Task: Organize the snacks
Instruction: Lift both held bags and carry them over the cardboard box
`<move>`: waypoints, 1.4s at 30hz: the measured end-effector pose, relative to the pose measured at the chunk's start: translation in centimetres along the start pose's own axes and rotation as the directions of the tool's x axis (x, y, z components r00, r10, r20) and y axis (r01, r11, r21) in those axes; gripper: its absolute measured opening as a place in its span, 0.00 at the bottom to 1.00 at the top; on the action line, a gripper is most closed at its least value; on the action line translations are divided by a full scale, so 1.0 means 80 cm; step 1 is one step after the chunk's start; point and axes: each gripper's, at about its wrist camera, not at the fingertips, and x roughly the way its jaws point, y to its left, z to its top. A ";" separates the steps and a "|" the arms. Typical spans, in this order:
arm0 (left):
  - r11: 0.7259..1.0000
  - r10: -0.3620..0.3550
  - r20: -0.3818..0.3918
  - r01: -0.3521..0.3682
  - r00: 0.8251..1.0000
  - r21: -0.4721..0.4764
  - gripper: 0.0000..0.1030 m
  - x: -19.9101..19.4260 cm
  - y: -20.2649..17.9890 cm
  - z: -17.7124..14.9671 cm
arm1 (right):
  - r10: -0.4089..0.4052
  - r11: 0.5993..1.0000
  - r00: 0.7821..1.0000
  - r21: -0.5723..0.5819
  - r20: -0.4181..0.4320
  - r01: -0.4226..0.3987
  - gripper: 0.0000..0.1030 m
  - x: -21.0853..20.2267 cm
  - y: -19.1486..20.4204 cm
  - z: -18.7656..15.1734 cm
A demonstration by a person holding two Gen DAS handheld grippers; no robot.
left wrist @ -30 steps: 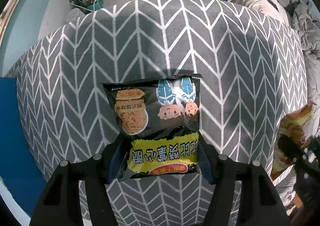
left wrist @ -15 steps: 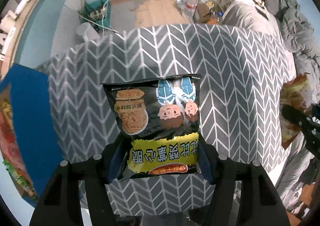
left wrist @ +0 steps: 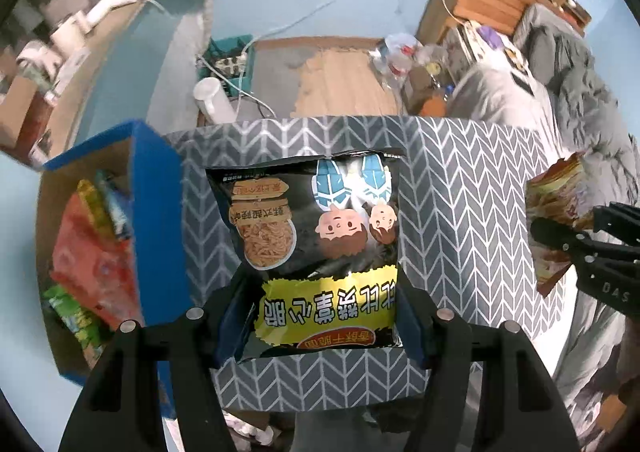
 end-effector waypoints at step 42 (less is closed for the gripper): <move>0.923 0.101 0.084 -0.062 0.991 -0.379 0.64 -0.068 0.351 -0.038 | 0.249 0.879 0.967 -0.408 -0.047 -0.246 0.39 0.042 0.354 0.119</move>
